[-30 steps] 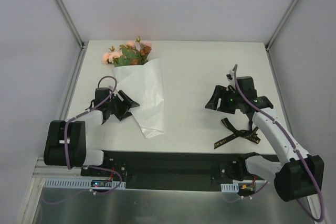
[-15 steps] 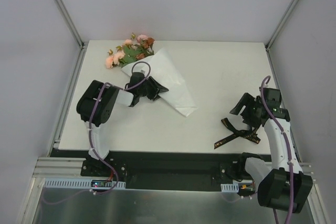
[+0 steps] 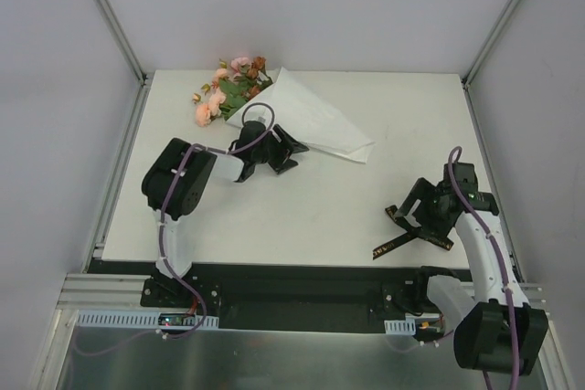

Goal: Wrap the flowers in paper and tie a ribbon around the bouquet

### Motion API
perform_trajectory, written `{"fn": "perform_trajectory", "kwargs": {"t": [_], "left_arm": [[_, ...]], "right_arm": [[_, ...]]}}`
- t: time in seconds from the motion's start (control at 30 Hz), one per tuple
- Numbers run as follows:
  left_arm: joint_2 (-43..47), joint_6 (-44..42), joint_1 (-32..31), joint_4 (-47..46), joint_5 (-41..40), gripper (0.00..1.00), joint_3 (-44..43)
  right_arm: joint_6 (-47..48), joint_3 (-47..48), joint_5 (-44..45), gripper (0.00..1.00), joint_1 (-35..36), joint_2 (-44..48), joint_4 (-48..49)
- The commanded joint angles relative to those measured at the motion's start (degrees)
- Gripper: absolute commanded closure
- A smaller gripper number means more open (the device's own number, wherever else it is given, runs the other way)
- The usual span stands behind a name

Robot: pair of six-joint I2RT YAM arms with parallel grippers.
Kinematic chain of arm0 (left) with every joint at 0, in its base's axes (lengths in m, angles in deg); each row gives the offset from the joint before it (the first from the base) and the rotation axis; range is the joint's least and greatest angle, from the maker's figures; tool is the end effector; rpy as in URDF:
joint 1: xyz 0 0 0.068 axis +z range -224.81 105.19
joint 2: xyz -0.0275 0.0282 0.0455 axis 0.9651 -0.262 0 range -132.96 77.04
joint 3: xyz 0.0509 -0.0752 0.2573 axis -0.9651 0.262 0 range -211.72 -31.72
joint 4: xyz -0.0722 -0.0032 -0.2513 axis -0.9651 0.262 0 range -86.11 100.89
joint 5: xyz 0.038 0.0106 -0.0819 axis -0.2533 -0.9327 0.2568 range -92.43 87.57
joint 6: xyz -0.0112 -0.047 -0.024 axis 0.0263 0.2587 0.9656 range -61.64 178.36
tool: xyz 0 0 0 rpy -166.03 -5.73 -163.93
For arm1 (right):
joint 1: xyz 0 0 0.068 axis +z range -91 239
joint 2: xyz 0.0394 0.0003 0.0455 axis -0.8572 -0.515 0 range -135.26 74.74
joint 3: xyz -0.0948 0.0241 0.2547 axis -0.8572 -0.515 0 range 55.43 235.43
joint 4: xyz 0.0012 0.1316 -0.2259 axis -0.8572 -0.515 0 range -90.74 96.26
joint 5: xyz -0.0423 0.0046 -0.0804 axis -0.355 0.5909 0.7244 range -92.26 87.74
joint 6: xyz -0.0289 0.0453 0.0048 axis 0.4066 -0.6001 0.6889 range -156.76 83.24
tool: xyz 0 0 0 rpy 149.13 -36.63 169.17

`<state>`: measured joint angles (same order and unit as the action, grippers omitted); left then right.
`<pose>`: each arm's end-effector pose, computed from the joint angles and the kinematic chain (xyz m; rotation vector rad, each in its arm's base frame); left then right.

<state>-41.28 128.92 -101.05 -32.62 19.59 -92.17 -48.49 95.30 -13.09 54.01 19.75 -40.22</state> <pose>0.3762 -0.2003 0.1314 -0.5614 2.1555 -1.4123 0.1725 -0.0084 0.2278 0.3216 2.6245 0.2895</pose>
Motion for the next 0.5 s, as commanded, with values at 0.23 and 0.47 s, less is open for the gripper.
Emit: {"fn": "perform_trajectory", "kwargs": {"t": [0.23,0.47], "left_arm": [[33.5,-12.5,-5.0,9.7,3.1,0.34,19.7],[56.2,-23.8,-5.2,30.1,-3.7,0.31,22.6]], "right_arm": [[-23.3,-3.4,14.2,0.17,15.3,-4.4,-5.1],[-34.9,-7.1,14.5,0.24,20.9,-10.1,1.3]]}}
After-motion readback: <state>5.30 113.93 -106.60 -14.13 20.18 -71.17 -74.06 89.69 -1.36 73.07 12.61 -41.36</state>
